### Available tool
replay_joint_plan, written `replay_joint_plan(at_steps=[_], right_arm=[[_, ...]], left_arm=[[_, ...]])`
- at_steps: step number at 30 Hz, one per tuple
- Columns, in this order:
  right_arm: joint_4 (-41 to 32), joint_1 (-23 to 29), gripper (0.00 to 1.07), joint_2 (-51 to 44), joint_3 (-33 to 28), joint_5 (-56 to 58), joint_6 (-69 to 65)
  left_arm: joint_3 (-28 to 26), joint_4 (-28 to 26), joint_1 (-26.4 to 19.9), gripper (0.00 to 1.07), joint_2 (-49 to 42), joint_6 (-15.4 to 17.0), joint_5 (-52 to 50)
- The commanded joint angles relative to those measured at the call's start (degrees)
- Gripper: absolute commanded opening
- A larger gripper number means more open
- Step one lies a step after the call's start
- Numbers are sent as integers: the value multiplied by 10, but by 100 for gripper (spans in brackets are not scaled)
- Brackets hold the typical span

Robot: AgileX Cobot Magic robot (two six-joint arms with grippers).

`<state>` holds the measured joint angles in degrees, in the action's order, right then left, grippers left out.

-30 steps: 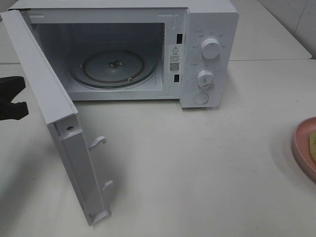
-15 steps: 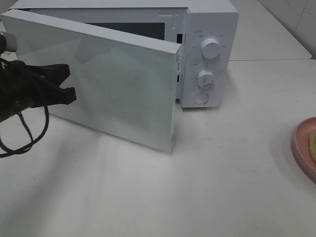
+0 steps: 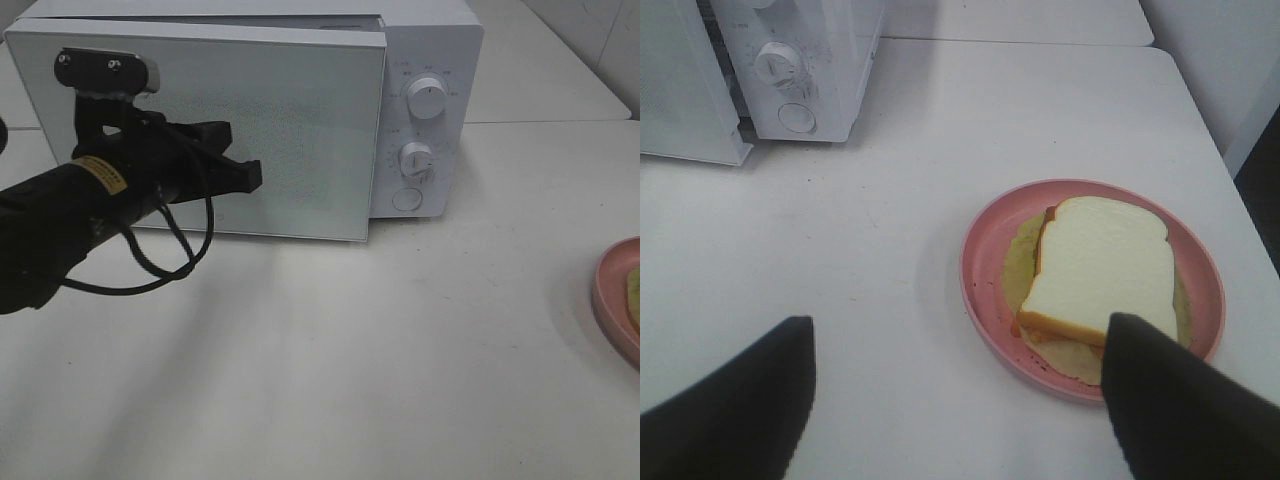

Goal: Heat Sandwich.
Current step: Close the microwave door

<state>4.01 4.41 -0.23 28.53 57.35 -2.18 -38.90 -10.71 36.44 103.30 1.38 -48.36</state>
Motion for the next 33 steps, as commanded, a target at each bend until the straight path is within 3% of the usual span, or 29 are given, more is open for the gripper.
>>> replay_joint_plan(at_steps=[1, 11, 22, 26, 29, 33], right_arm=[[-1, -5, 76, -16, -1, -2, 2], [-1, -5, 76, -16, -1, -2, 2], [-1, -5, 76, -16, -1, -2, 2], [-1, -5, 76, -16, -1, -2, 2], [-1, -5, 76, -16, -1, -2, 2], [-1, -5, 76, -16, -1, -2, 2]], left_arm=[[-33, -44, 18, 0, 11, -7, 14], [-139, -56, 27, 0, 62, -24, 65], [-213, -69, 26, 0, 101, -31, 95], [-234, -92, 26, 0, 113, -53, 105], [-267, -113, 26, 0, 127, -104, 115], [-293, -125, 26, 0, 140, -109, 127]])
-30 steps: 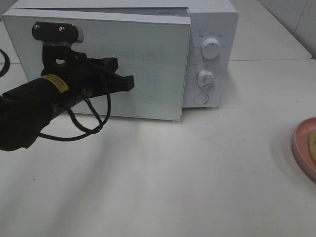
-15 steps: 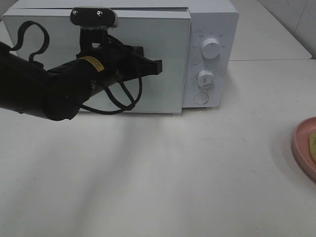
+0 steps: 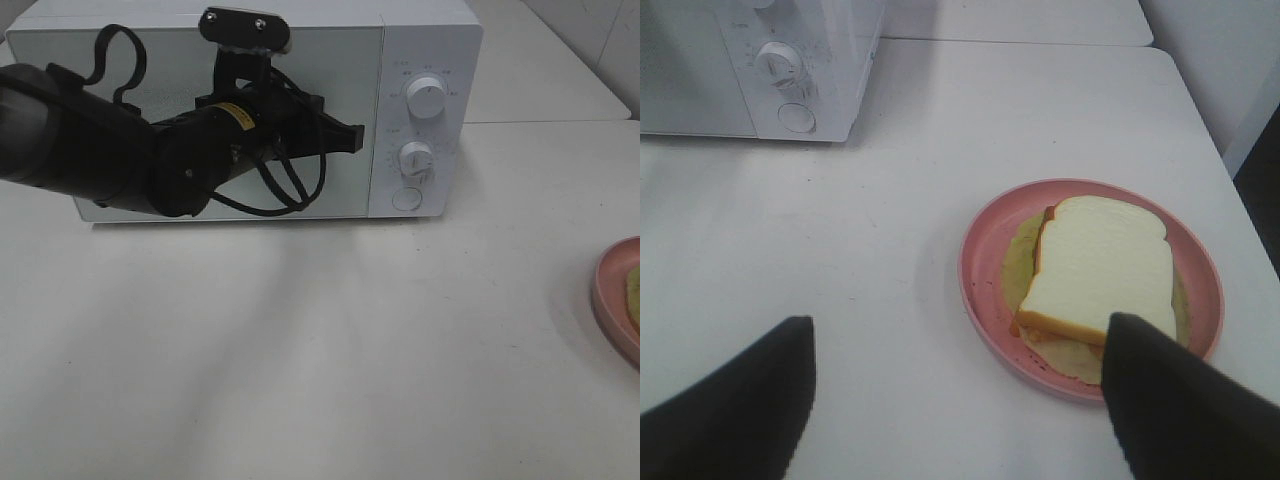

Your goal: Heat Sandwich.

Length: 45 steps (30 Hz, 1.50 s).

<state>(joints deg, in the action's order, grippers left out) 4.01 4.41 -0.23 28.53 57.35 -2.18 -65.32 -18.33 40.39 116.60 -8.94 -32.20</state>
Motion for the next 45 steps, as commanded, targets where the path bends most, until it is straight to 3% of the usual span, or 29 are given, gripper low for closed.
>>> replay_joint_plan(at_steps=[1, 24, 45], right_arm=[[-1, -5, 76, -16, -1, -2, 2], [-1, -5, 76, -16, -1, -2, 2], [-1, -5, 76, -16, -1, -2, 2]], left_arm=[[-33, -50, -14, 0, 8, -5, -29], [-21, -51, -10, 0, -5, -5, -18], [208, -57, 18, 1, -180, -2, 22]])
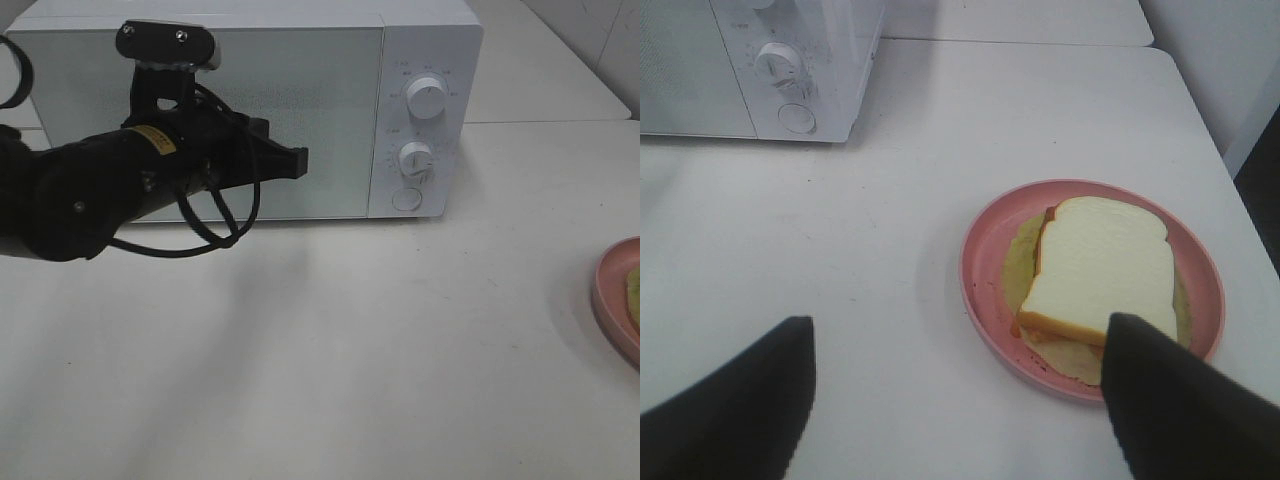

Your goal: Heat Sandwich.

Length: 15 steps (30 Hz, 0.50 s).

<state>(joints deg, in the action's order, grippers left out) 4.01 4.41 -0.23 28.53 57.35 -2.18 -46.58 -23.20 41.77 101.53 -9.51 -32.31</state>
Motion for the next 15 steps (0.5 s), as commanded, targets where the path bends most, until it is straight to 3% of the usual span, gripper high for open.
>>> replay_joint_plan(at_steps=[1, 3, 4, 5, 8, 15], right_arm=[[-1, -5, 76, -16, -1, -2, 2], [-1, -5, 76, -16, -1, -2, 2], [-1, -5, 76, -16, -1, -2, 2], [-1, -5, 76, -16, -1, -2, 2], [-1, -5, 76, -16, -1, -2, 2], [-1, -5, 76, -16, -1, -2, 2]], left_arm=[[21, -8, 4, 1, -29, 3, 23], [32, -8, 3, 18, -45, 3, 59], [41, -8, 3, 47, -65, 3, 94], [41, -8, 3, 47, -65, 3, 94], [50, -8, 3, 101, -95, 5, 170], [50, -3, 3, 98, -124, 3, 266]])
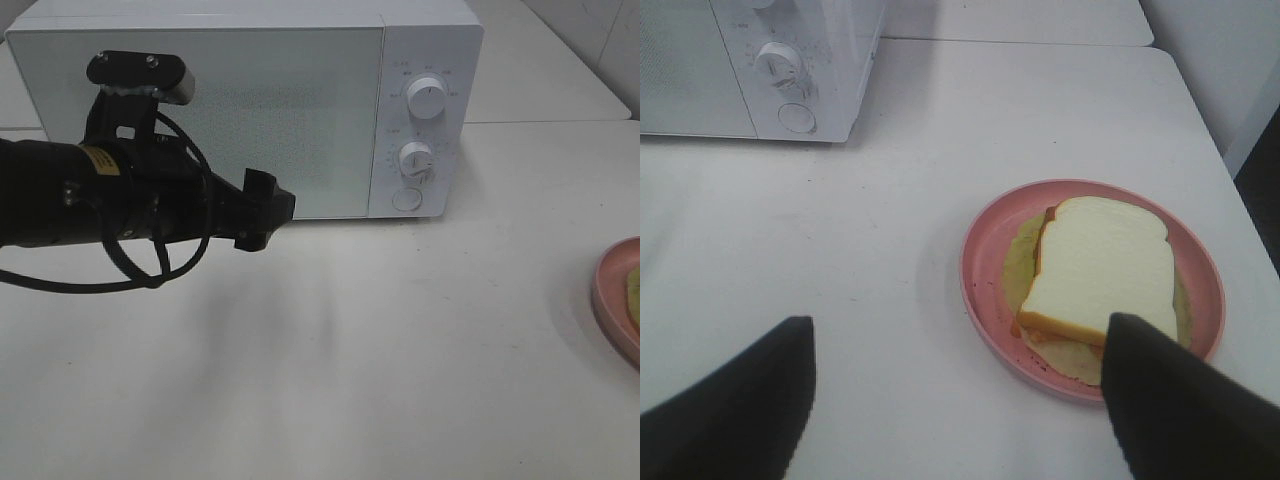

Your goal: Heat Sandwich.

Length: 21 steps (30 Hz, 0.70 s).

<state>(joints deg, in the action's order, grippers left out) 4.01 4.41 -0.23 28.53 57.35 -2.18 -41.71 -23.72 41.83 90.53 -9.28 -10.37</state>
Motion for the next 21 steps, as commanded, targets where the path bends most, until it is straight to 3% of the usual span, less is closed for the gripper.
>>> replay_joint_plan(at_steps=[1, 8, 15, 17, 21], right_arm=[[-1, -5, 76, -16, -1, -2, 2], [-1, -5, 76, -16, -1, -2, 2], [-1, -5, 76, -16, -1, -2, 2], [-1, -5, 76, -16, -1, -2, 2], [-1, -5, 76, -16, -1, -2, 2]], left_arm=[[2, 2, 1, 98, -22, 1, 87], [1, -2, -35, 98, -40, 3, 219], [1, 6, -154, 98, -73, 1, 379], [1, 9, -167, 98, -78, 1, 392], [1, 26, -249, 98, -113, 1, 460]])
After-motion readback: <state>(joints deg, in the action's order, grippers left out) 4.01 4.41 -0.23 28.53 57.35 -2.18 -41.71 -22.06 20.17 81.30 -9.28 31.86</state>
